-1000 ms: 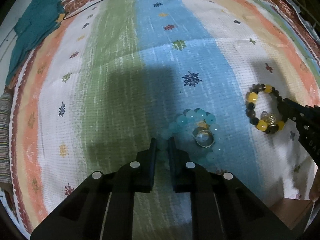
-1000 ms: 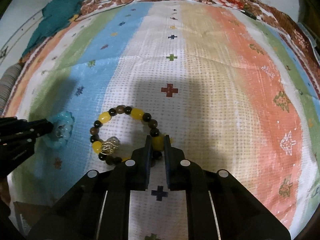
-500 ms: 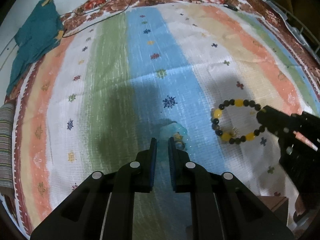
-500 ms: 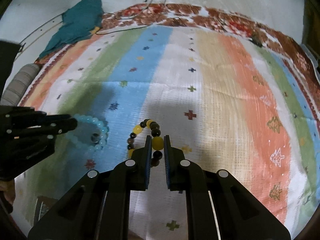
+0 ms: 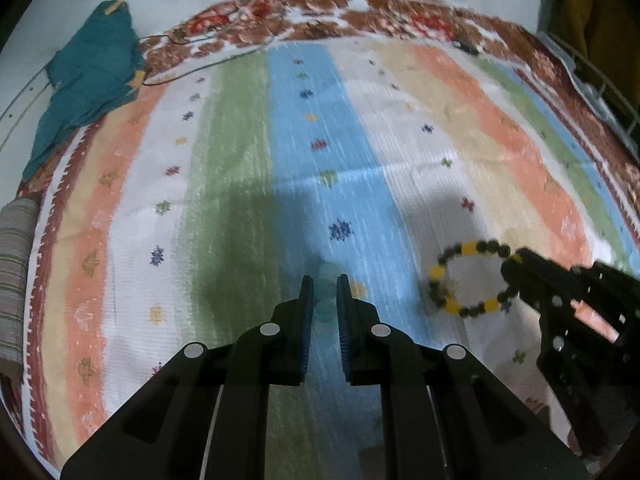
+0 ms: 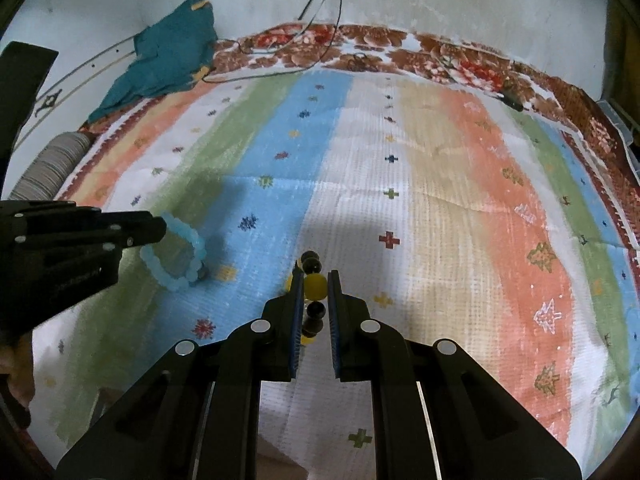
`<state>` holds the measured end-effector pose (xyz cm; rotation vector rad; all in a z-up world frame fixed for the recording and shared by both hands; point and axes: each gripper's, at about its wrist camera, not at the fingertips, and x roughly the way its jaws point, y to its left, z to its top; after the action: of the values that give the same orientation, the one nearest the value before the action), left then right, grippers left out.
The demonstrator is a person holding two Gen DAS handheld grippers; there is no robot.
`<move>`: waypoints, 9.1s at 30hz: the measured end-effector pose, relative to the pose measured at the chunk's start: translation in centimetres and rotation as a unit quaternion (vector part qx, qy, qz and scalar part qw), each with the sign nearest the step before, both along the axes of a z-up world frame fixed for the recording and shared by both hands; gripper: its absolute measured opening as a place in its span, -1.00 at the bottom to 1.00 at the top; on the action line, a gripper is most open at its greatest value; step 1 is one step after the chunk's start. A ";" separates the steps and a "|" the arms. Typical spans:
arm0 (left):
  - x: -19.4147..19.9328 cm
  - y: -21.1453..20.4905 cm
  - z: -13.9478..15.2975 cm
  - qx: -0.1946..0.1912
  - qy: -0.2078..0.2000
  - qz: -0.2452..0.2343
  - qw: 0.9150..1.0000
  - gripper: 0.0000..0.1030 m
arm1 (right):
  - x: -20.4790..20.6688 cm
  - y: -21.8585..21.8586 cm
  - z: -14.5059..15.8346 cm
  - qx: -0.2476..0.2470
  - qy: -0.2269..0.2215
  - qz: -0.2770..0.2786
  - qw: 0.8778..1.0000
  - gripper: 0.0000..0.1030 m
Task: Organize jewelry
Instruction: 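Lift the light blue bracelet with left tool while right tool carries yellow-black bracelet toward tin, then open left tool over the tin while right tool releases the yellow-black bracelet there, then move both open tools toward the silver ring and the gold ring, then close right tool on the gold ring while left tool grasps the silver ring, then carry the silver ring with left tool while right tool carries gold ring to tin, then open left tool over the tin while right tool releases the gold ring there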
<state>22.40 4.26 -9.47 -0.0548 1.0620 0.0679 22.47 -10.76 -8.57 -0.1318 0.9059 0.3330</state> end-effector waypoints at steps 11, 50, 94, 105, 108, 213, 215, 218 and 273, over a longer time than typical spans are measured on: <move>-1.3 0.2 2.0 -0.019 -0.023 0.004 1.000 -0.78 | -1.6 -0.1 2.4 0.019 -0.028 0.010 0.999 -0.76; -12.8 -5.3 9.4 -0.038 -0.127 -0.070 0.989 -0.78 | -10.7 -2.3 7.6 0.059 -0.073 0.032 0.995 -0.76; -12.5 -1.6 7.2 -0.032 -0.069 -0.037 0.996 0.00 | -9.2 -4.0 5.2 0.035 -0.004 0.028 0.999 0.02; -9.6 -1.0 5.3 -0.015 -0.036 -0.029 0.999 0.23 | -6.9 -3.2 3.8 0.019 0.011 0.030 0.999 0.18; -8.8 -1.2 4.7 -0.008 -0.027 -0.029 0.999 0.25 | -6.2 -3.2 3.5 0.015 0.015 0.028 0.999 0.23; -1.3 -2.8 0.7 0.015 0.020 -0.057 0.998 -0.65 | -0.1 -1.0 0.2 -0.001 0.040 0.011 0.999 -0.67; -1.9 -2.8 1.7 0.008 0.007 -0.056 0.998 -0.65 | -0.6 -0.9 0.8 -0.001 0.033 0.015 0.999 -0.67; -2.9 -3.1 2.7 0.002 -0.005 -0.062 0.998 -0.65 | -1.6 -1.0 1.8 0.006 0.018 0.015 1.000 -0.67; -17.6 -3.7 8.5 -0.048 -0.094 -0.085 0.991 0.63 | -15.3 -5.0 6.9 0.048 -0.023 0.067 0.996 0.41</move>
<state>4.79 0.55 -0.97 -0.0562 0.8780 -0.1395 7.14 -15.78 -1.68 -0.1116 0.8352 0.4964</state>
